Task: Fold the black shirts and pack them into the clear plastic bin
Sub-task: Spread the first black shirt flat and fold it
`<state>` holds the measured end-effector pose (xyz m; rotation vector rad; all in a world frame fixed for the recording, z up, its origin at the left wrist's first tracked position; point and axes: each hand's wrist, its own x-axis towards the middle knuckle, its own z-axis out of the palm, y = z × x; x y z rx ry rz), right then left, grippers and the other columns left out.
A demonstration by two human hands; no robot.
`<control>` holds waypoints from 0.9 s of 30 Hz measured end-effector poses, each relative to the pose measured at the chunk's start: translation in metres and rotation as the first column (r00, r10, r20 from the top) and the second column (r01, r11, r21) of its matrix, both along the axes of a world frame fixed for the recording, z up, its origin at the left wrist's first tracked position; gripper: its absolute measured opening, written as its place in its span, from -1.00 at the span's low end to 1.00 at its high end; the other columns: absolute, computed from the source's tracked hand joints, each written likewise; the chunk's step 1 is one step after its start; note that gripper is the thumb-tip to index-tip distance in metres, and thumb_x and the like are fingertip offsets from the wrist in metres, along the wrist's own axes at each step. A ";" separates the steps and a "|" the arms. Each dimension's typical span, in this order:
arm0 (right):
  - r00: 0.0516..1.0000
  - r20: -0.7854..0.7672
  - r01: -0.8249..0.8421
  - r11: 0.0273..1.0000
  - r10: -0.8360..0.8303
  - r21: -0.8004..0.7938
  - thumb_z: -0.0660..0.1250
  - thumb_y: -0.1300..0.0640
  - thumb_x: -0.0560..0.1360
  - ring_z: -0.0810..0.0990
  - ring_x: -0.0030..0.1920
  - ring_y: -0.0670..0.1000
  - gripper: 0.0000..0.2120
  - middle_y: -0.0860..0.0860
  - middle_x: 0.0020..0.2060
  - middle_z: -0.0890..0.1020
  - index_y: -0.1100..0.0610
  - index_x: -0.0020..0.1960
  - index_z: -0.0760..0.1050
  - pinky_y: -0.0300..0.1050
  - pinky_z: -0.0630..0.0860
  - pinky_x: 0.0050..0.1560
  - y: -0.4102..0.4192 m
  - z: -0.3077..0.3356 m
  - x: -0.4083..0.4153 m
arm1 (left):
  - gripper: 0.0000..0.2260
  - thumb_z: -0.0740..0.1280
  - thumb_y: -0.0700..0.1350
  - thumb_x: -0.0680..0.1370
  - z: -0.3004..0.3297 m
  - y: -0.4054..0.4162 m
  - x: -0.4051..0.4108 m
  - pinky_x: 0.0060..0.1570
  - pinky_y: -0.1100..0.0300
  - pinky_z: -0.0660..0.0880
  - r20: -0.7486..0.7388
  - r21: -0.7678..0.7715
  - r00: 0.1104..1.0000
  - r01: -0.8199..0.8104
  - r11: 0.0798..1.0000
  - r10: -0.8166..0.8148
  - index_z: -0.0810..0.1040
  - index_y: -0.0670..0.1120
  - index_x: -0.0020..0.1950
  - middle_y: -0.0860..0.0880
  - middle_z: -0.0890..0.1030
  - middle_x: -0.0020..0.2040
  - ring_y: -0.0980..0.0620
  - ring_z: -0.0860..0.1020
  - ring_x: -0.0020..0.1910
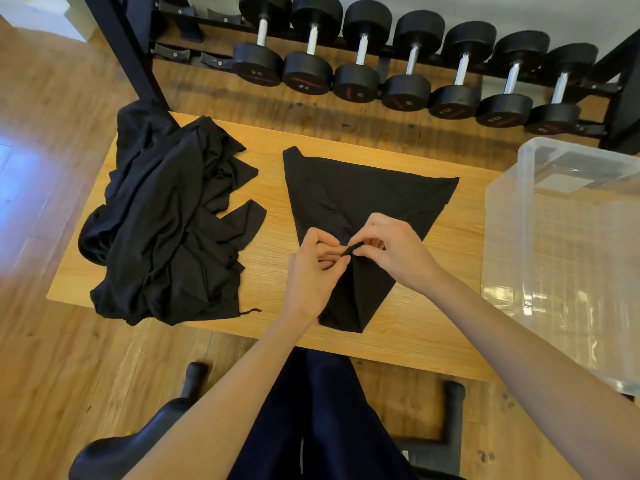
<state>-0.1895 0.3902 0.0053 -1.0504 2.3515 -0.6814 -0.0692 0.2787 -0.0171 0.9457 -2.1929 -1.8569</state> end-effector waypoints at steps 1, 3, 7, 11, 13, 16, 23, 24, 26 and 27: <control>1.000 -0.007 0.013 1.000 -0.013 -0.019 0.40 0.17 0.50 0.52 -0.11 -0.11 -0.87 -0.08 -0.11 0.50 0.04 0.03 0.65 -0.09 0.55 -0.06 -0.001 0.001 0.000 | -0.72 0.47 -0.22 0.48 -0.001 0.000 0.000 0.01 0.34 0.56 0.005 -0.021 1.000 0.002 1.000 -0.002 0.44 -0.05 0.08 0.06 0.64 -0.03 0.24 0.62 -0.03; 0.999 -0.009 0.038 0.997 -0.039 -0.063 0.41 0.15 0.50 0.51 -0.12 -0.12 -0.89 -0.11 -0.11 0.47 0.02 0.00 0.65 -0.15 0.53 -0.10 -0.003 0.002 -0.002 | -0.67 0.49 -0.19 0.45 -0.006 0.003 0.002 0.00 0.31 0.56 0.056 -0.098 0.998 0.032 0.995 -0.027 0.41 -0.02 0.10 0.10 0.59 -0.04 0.23 0.60 -0.04; 0.994 0.010 0.105 0.984 -0.104 -0.144 0.39 0.17 0.51 0.52 -0.09 -0.11 -0.92 -0.13 -0.02 0.51 0.04 -0.03 0.63 -0.35 0.46 -0.10 -0.007 0.008 -0.014 | -0.61 0.50 -0.15 0.43 -0.022 0.008 0.016 -0.01 0.19 0.56 0.196 -0.229 0.979 0.105 0.968 -0.059 0.36 0.05 0.11 0.11 0.51 -0.01 0.19 0.52 -0.03; 0.970 0.078 0.242 0.947 -0.231 -0.211 0.36 0.21 0.53 0.52 -0.07 -0.19 -0.89 -0.17 -0.02 0.60 0.05 0.01 0.61 -0.44 0.42 -0.11 -0.011 0.015 -0.025 | -0.61 0.47 -0.13 0.47 -0.026 0.005 0.026 -0.07 0.20 0.57 0.245 -0.268 0.966 0.149 0.952 -0.083 0.33 0.07 0.14 0.14 0.51 0.00 0.20 0.52 -0.05; 0.957 0.101 0.288 0.936 -0.273 -0.201 0.34 0.18 0.54 0.54 -0.11 -0.16 -0.87 -0.18 -0.01 0.62 0.03 0.05 0.61 -0.40 0.44 -0.11 -0.011 0.015 -0.031 | -0.66 0.44 -0.13 0.50 -0.023 0.001 0.028 -0.07 0.27 0.54 0.221 -0.249 0.971 0.143 0.958 -0.088 0.34 0.06 0.14 0.15 0.51 -0.03 0.23 0.52 -0.06; 0.950 0.126 0.307 0.933 -0.287 -0.189 0.34 0.16 0.55 0.56 -0.14 -0.12 -0.87 -0.17 -0.07 0.63 0.02 0.05 0.61 -0.30 0.49 -0.10 -0.012 0.013 -0.037 | -0.76 0.41 -0.16 0.54 -0.020 -0.005 0.030 -0.07 0.34 0.53 0.167 -0.215 0.982 0.122 0.969 -0.087 0.38 0.02 0.08 0.13 0.54 -0.08 0.27 0.53 -0.07; 0.946 0.150 0.312 0.934 -0.288 -0.176 0.33 0.18 0.55 0.57 -0.13 -0.09 -0.91 -0.13 -0.13 0.61 0.04 0.01 0.59 -0.35 0.47 -0.12 -0.015 0.013 -0.045 | -0.66 0.29 -0.16 0.61 -0.029 -0.014 0.031 0.03 0.34 0.49 0.112 -0.341 0.962 0.274 0.899 -0.251 0.45 0.06 0.38 0.11 0.51 0.05 0.23 0.51 -0.02; 0.946 0.149 0.313 0.934 -0.289 -0.172 0.33 0.18 0.55 0.57 -0.12 -0.10 -0.91 -0.14 -0.13 0.61 0.04 0.01 0.58 -0.37 0.47 -0.13 -0.015 0.012 -0.046 | -0.63 0.29 -0.17 0.61 -0.028 -0.013 0.029 0.04 0.35 0.48 0.114 -0.332 0.962 0.271 0.903 -0.247 0.43 0.05 0.42 0.11 0.49 0.05 0.23 0.51 -0.02; 0.944 0.152 0.316 0.933 -0.292 -0.173 0.33 0.17 0.55 0.57 -0.12 -0.13 -0.91 -0.15 -0.13 0.61 0.03 0.02 0.58 -0.39 0.47 -0.13 -0.016 0.012 -0.047 | -0.62 0.31 -0.14 0.60 -0.029 -0.011 0.026 0.05 0.35 0.48 0.122 -0.304 0.966 0.253 0.918 -0.226 0.42 0.03 0.42 0.10 0.48 0.06 0.22 0.49 -0.03; 0.943 0.155 0.319 0.932 -0.294 -0.175 0.33 0.17 0.55 0.57 -0.11 -0.13 -0.91 -0.15 -0.12 0.61 0.03 0.02 0.58 -0.38 0.48 -0.13 -0.017 0.012 -0.047 | -0.63 0.34 -0.11 0.59 -0.030 -0.010 0.024 0.04 0.37 0.47 0.139 -0.302 0.966 0.253 0.919 -0.220 0.45 0.01 0.40 0.11 0.47 0.07 0.22 0.47 -0.03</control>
